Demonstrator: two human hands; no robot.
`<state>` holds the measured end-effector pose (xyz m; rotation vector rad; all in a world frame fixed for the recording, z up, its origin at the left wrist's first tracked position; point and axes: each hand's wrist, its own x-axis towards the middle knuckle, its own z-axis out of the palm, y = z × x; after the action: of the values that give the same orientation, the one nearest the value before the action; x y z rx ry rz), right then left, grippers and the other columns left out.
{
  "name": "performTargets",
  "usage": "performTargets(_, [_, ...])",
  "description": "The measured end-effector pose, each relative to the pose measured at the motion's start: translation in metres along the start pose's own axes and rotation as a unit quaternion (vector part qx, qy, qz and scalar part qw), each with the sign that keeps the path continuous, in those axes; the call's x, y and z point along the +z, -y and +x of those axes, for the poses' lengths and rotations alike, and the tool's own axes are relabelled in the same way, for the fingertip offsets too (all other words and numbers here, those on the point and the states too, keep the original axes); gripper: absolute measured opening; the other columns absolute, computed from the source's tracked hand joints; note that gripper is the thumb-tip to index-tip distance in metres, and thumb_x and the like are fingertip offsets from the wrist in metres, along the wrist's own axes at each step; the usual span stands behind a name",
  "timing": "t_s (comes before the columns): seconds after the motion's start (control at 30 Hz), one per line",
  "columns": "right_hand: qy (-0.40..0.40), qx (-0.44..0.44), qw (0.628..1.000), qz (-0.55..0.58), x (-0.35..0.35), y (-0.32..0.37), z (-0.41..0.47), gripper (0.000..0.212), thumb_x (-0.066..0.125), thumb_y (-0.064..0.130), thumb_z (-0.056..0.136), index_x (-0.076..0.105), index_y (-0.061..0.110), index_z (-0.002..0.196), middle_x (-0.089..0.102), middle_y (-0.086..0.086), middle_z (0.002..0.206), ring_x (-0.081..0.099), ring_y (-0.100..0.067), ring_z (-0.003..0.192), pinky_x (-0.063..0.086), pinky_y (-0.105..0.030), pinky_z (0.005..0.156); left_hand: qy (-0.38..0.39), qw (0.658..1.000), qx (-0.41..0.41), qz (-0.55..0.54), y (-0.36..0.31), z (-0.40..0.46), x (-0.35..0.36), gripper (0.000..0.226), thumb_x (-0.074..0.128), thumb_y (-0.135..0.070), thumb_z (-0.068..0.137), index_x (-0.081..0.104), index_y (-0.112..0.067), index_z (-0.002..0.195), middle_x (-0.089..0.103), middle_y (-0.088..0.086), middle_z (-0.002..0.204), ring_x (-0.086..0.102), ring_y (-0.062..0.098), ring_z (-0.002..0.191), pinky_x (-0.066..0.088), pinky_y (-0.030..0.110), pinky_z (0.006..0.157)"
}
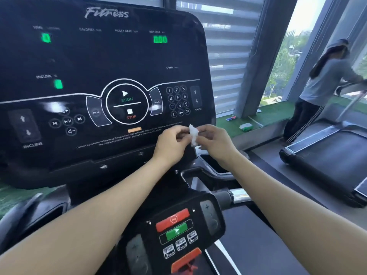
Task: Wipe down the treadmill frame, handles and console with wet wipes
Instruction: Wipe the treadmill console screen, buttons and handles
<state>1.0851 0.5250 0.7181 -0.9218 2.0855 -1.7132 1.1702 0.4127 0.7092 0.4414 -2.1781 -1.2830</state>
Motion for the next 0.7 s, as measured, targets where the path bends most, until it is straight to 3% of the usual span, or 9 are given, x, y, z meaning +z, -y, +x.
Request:
performTargets(0.1, [0.023,0.013,0.998,0.049,0.012,0.005,-0.006,0.015,0.058,-0.001,0.089,0.066,0.010,0.093,0.068,-0.011,0.083,0.064,-0.012,0.071,0.053,-0.018,0.069,-0.013,0.999,-0.014,-0.026,0.003,-0.008,-0.014,0.011,0.063,-0.014,0.088,0.069,-0.022,0.093,0.071,-0.002,0.086,0.069,0.015,0.082,0.055,0.039,0.084])
performTargets(0.27, [0.058,0.009,0.998,0.034,0.014,0.010,0.001,0.012,0.056,0.001,0.092,0.063,-0.004,0.100,0.065,-0.008,0.076,0.061,-0.006,0.059,0.052,-0.015,0.060,-0.050,0.998,-0.035,-0.010,-0.001,-0.018,-0.022,0.011,0.065,-0.014,0.086,0.070,-0.023,0.087,0.072,-0.003,0.079,0.070,0.015,0.077,0.056,0.041,0.082])
performTargets(0.4, [0.113,0.007,0.994,0.003,-0.005,0.010,0.018,0.011,0.054,0.001,0.093,0.065,0.004,0.093,0.064,-0.001,0.071,0.060,0.001,0.057,0.050,-0.015,0.062,-0.090,0.994,-0.064,0.004,-0.009,-0.017,-0.010,0.014,0.058,-0.016,0.090,0.072,-0.018,0.092,0.072,0.001,0.083,0.068,0.019,0.081,0.055,0.043,0.085])
performTargets(0.47, [0.134,0.007,0.991,0.000,-0.016,0.010,0.023,0.012,0.054,0.000,0.093,0.066,0.000,0.095,0.064,-0.001,0.071,0.060,0.002,0.057,0.049,-0.013,0.061,-0.097,0.990,-0.094,-0.028,-0.015,-0.016,0.001,0.016,0.060,-0.027,0.089,0.071,-0.017,0.087,0.070,0.005,0.083,0.067,0.022,0.082,0.054,0.046,0.085])
performTargets(0.57, [0.161,0.001,0.987,0.024,-0.032,0.009,0.029,0.012,0.055,-0.002,0.092,0.067,0.001,0.090,0.064,-0.003,0.070,0.061,-0.001,0.060,0.049,-0.012,0.061,-0.088,0.986,-0.138,-0.030,-0.026,-0.013,0.017,0.047,0.072,-0.052,0.073,0.067,-0.011,0.094,0.065,-0.003,0.084,0.061,0.014,0.078,0.054,0.032,0.079])
performTargets(0.6, [0.169,0.002,0.985,0.040,-0.035,0.009,0.030,0.014,0.054,-0.002,0.092,0.066,0.003,0.088,0.064,-0.004,0.072,0.061,-0.004,0.062,0.049,-0.013,0.062,-0.094,0.983,-0.150,-0.041,-0.027,-0.012,0.021,0.049,0.075,-0.048,0.073,0.066,-0.008,0.100,0.065,-0.002,0.086,0.060,0.012,0.078,0.054,0.030,0.076])
performTargets(0.7, [0.167,0.051,0.978,0.110,-0.036,0.003,0.029,0.020,0.050,-0.001,0.094,0.061,0.011,0.082,0.062,-0.004,0.075,0.060,-0.010,0.067,0.052,-0.017,0.066,-0.095,0.963,-0.198,-0.156,-0.028,-0.014,0.024,0.025,0.070,-0.021,0.085,0.065,-0.008,0.106,0.068,0.003,0.095,0.064,0.014,0.090,0.055,0.027,0.080])
